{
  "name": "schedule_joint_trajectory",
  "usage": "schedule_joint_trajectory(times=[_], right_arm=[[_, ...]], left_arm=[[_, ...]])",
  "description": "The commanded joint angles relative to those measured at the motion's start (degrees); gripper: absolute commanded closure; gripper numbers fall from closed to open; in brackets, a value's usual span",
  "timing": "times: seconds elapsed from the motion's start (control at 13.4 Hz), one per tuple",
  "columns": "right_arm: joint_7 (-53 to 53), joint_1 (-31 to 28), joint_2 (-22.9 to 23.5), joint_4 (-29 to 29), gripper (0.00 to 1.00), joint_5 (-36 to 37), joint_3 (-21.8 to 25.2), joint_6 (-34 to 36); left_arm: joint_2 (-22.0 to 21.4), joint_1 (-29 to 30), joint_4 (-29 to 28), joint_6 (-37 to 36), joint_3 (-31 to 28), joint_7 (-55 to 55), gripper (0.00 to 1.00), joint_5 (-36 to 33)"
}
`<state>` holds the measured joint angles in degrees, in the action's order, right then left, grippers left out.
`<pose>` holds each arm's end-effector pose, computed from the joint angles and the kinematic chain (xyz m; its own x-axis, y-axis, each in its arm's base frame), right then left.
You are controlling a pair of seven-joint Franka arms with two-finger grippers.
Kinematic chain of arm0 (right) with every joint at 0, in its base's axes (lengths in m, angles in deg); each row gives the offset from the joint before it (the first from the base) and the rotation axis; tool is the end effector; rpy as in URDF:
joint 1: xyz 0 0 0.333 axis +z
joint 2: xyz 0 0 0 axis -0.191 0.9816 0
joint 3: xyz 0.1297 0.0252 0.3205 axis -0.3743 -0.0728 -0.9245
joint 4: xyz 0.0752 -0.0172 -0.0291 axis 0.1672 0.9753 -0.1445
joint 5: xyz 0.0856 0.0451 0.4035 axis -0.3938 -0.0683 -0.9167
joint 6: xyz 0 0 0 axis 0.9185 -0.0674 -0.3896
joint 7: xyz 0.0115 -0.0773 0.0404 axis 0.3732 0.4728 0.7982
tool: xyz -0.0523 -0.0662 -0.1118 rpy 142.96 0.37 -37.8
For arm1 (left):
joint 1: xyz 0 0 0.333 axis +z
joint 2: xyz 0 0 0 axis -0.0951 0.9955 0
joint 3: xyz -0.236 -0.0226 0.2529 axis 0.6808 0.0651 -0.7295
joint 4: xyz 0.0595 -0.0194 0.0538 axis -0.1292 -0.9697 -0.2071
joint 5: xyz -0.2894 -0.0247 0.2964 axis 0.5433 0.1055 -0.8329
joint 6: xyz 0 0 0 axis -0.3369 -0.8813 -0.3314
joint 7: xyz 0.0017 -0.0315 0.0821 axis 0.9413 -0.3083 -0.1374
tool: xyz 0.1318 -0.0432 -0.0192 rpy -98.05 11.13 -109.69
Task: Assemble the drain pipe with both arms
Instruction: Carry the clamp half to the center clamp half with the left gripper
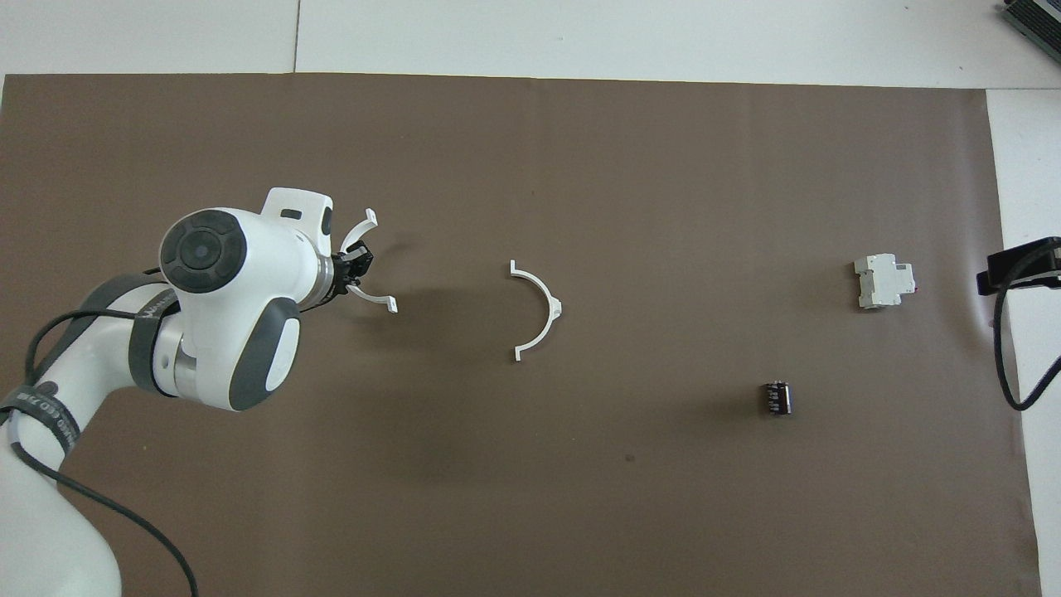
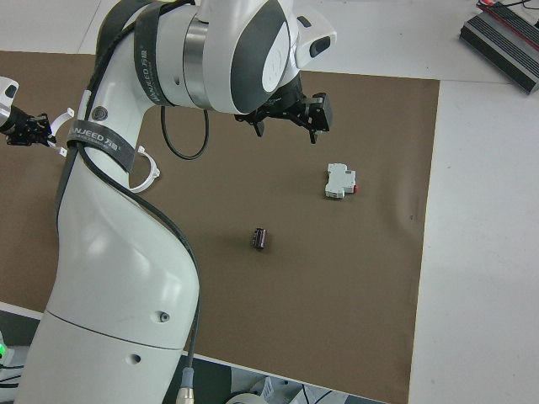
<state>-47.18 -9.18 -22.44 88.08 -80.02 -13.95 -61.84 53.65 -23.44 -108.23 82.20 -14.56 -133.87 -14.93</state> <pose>0.5640 -0.0685 0.6227 0.9966 -0.0603 -0.0553 -0.0589 -0.9979 0.0264 0.5761 -0.2209 0.3396 0.8522 0.5187 0.0677 0.5114 -0.8534 0.1007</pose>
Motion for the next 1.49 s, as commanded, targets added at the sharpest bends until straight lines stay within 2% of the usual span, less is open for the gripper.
schedule_joint_trajectory(times=[0.0, 0.3, 0.52, 1.41], right_arm=[[-0.7, -0.6, -0.4, 0.6, 0.00, -0.5, -0.3, -0.2], [-0.7, -0.6, -0.4, 0.6, 0.00, -0.5, -0.3, -0.2], [-0.7, -0.6, -0.4, 0.6, 0.00, -0.5, -0.3, -0.2], [-0.6, -0.7, -0.4, 0.6, 0.00, -0.5, -0.3, -0.2]], left_arm=[[-1.0, -5.0, -1.1, -1.0, -1.0, -4.1, 1.00, 0.3], [-0.5, -11.3, -1.5, 3.3, -0.7, -8.9, 1.00, 0.3], [4.5, -14.9, -0.5, 8.1, -1.0, -11.7, 1.00, 0.4], [5.4, -15.1, -1.2, 9.0, -0.9, -10.1, 1.00, 0.2]])
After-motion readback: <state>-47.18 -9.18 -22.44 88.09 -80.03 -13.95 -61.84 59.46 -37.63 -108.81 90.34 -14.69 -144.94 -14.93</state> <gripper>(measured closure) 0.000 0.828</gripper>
